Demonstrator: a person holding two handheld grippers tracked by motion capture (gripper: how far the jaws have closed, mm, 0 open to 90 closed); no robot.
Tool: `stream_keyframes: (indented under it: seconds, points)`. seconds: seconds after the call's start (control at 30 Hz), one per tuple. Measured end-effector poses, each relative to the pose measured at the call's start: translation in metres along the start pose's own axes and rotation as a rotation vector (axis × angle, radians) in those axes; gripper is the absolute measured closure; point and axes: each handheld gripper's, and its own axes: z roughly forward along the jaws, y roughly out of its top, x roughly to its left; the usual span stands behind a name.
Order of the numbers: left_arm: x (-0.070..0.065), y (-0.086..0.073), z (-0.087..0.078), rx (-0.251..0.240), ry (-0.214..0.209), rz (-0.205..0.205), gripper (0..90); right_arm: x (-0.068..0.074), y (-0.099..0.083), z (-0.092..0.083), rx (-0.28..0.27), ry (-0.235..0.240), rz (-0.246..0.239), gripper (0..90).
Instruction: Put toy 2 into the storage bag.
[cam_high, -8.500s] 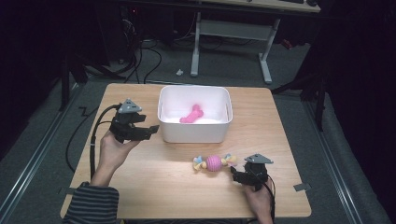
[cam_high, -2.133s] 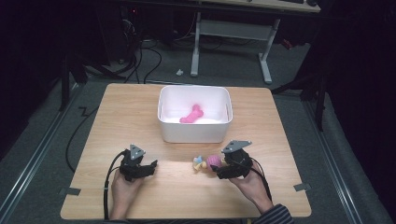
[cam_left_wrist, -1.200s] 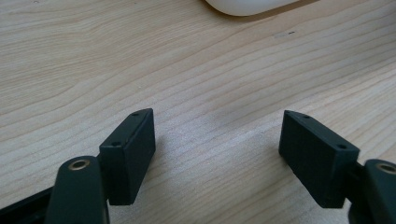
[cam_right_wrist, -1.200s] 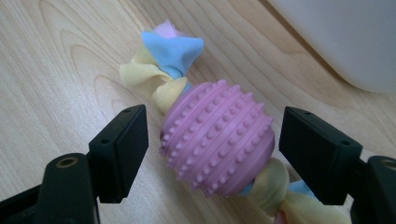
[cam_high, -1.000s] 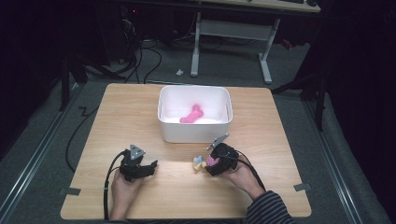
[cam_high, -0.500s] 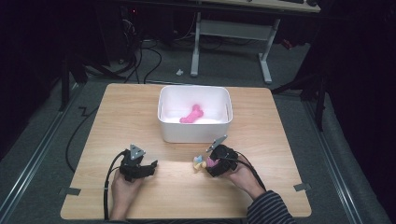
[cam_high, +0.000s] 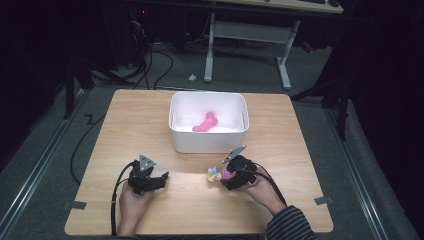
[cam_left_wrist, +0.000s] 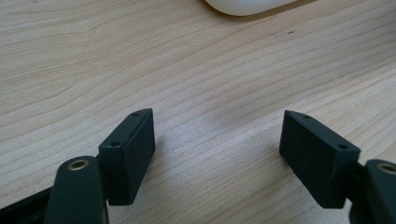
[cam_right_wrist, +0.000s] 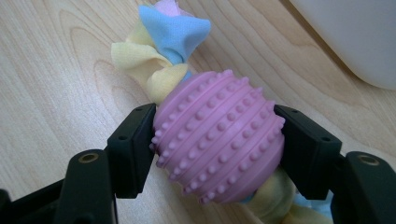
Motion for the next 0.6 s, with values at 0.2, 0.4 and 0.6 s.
stream_keyframes:
  seconds: [0.2,0.4,0.6]
  points:
    - [0.0,0.0,0.0,0.0,0.0,0.0,27.1,-0.002,-0.004,-0.01,-0.026,0.007,0.019,33.5]
    - [0.0,0.0,0.0,0.0,0.0,0.0,27.1,-0.005,-0.009,-0.02,-0.06,0.016,0.038,33.6]
    - [0.0,0.0,0.0,0.0,0.0,0.0,27.1,-0.009,-0.014,-0.031,-0.074,0.009,0.043,33.6]
